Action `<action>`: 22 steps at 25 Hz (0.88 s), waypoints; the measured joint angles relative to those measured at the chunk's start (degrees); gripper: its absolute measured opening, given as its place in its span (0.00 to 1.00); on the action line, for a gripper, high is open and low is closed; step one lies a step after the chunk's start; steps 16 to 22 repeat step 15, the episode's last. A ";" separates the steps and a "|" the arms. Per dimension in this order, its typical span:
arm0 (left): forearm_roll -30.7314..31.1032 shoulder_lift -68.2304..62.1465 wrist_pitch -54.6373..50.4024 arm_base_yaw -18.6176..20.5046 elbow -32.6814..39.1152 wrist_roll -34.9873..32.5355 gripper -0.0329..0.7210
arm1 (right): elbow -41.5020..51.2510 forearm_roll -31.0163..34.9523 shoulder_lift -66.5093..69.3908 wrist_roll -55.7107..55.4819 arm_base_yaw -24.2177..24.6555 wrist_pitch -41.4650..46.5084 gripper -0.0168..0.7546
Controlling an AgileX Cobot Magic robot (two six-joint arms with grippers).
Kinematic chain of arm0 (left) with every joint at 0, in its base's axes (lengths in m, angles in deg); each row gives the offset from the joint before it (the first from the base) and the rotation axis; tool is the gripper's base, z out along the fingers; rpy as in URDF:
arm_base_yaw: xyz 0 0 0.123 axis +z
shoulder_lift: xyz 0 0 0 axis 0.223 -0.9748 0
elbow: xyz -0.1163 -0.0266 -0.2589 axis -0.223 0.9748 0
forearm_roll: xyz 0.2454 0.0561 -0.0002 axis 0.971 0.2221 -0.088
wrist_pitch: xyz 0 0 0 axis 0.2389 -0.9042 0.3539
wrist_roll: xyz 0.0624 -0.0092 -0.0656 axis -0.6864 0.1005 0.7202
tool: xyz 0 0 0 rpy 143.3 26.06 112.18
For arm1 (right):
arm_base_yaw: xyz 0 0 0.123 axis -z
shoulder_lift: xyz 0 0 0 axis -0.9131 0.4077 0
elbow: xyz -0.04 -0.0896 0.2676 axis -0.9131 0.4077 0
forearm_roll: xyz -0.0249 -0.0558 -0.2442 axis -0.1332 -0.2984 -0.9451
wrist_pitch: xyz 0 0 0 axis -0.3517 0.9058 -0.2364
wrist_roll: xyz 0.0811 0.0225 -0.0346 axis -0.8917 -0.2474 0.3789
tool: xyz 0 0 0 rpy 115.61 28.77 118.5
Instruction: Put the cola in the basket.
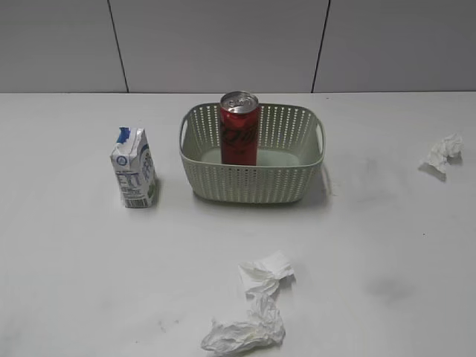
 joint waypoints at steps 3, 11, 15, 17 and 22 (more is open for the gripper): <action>-0.24 1.50 0.99 0.00 0.21 0.00 0.82 | 0.00 0.00 0.00 0.00 0.00 0.00 0.79; -0.80 2.19 6.37 0.00 2.58 0.00 0.82 | 0.00 0.00 0.00 0.00 0.00 0.00 0.79; -1.07 2.47 6.65 -1.15 2.69 0.00 0.82 | 0.00 0.00 0.00 0.00 0.00 0.00 0.79; -1.07 2.47 6.65 -1.15 2.69 0.00 0.82 | 0.00 0.00 0.00 0.00 0.00 0.00 0.79; -1.07 2.47 6.65 -1.15 2.69 0.00 0.82 | 0.00 0.00 0.00 0.00 0.00 0.00 0.79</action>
